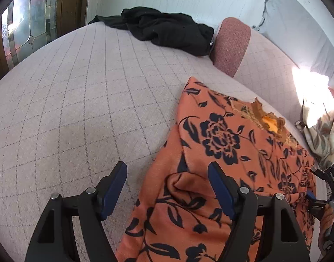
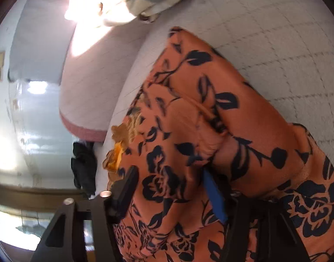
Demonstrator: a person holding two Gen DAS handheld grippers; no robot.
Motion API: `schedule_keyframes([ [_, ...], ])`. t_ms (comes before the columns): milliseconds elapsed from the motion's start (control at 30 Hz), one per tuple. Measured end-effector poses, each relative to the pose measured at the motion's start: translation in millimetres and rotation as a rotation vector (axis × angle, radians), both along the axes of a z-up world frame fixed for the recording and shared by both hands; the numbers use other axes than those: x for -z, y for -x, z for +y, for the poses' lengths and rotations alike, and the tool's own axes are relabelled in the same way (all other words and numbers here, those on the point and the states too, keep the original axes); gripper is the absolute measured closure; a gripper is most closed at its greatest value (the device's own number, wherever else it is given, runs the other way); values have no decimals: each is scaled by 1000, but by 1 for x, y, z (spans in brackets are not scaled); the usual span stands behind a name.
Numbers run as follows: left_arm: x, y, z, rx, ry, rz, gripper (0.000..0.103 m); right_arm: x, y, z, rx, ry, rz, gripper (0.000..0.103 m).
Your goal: Fold small clothes
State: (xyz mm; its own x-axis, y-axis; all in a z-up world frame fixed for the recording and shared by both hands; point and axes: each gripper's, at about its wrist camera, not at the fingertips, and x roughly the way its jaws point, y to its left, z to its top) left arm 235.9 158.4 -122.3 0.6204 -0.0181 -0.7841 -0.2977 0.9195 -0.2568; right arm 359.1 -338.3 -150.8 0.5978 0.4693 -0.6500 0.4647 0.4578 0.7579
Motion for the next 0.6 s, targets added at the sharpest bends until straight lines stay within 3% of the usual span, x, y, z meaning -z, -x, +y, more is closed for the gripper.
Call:
schedule_keyframes([
  [67, 2, -1, 0, 2, -17, -4, 26, -2, -1, 2, 4, 19, 7, 67],
  [100, 3, -1, -1, 7, -31, -6, 26, -5, 0, 1, -11, 32, 1, 93],
  [333, 5, -3, -1, 15, -47, -8, 26, -39, 27, 7, -3, 167, -104, 93],
  [467, 5, -4, -2, 17, -52, -4, 26, -26, 31, 8, -35, 216, -38, 86],
  [533, 3, -3, -1, 22, -45, 0, 26, -15, 40, -4, 2, 195, 8, 65],
  [567, 3, -4, 0, 24, -40, 0, 26, -14, 46, -9, 17, 168, -10, 62],
  [600, 4, -5, 1, 25, -40, 1, 26, -18, 52, -13, 18, 173, -29, 49],
])
